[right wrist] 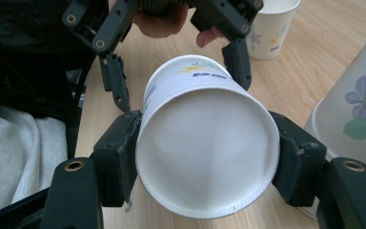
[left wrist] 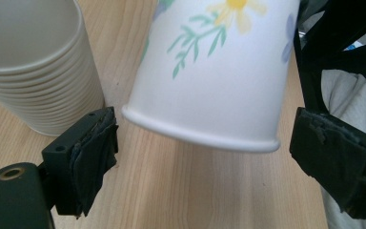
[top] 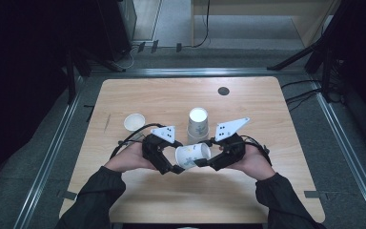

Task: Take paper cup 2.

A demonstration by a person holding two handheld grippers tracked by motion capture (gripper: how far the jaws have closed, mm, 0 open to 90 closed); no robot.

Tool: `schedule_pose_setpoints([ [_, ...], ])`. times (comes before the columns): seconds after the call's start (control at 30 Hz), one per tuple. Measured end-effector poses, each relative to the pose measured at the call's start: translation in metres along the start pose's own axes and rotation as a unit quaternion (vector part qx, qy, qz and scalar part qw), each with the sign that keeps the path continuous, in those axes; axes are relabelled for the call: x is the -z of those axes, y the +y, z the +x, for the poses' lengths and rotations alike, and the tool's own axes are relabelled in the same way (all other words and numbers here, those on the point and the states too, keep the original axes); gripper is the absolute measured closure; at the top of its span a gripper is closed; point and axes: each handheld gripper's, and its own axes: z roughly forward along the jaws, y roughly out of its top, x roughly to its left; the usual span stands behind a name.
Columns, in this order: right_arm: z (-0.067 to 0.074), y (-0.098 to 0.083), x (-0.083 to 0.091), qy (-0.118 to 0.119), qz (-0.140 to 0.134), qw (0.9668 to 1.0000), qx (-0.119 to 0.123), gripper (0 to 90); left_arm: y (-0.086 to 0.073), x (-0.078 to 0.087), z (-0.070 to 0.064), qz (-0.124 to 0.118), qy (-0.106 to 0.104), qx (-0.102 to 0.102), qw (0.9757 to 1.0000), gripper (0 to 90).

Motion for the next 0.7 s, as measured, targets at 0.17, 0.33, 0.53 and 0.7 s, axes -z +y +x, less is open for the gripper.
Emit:
schedule_pose_setpoints([
  [0.17,0.0009,0.0007,0.0016,0.004,-0.003,1.0,0.0,34.8,-0.0021,-0.0026,0.0016,-0.023,-0.008,0.004,0.9997,9.1],
  [0.33,0.0009,0.0025,0.0029,0.008,-0.017,0.9998,-0.002,34.8,-0.0007,-0.0071,0.0006,-0.047,-0.019,0.005,0.9987,9.3],
  [0.53,0.0007,0.0042,0.0055,0.02,-0.036,0.9991,-0.01,34.8,-0.0019,-0.0063,-0.0017,-0.083,-0.02,0.001,0.9963,14.4],
  [0.7,0.0007,0.0043,0.0052,0.025,-0.037,0.9989,-0.011,35.0,-0.0036,-0.001,-0.0007,-0.095,-0.022,-0.001,0.9952,21.3],
])
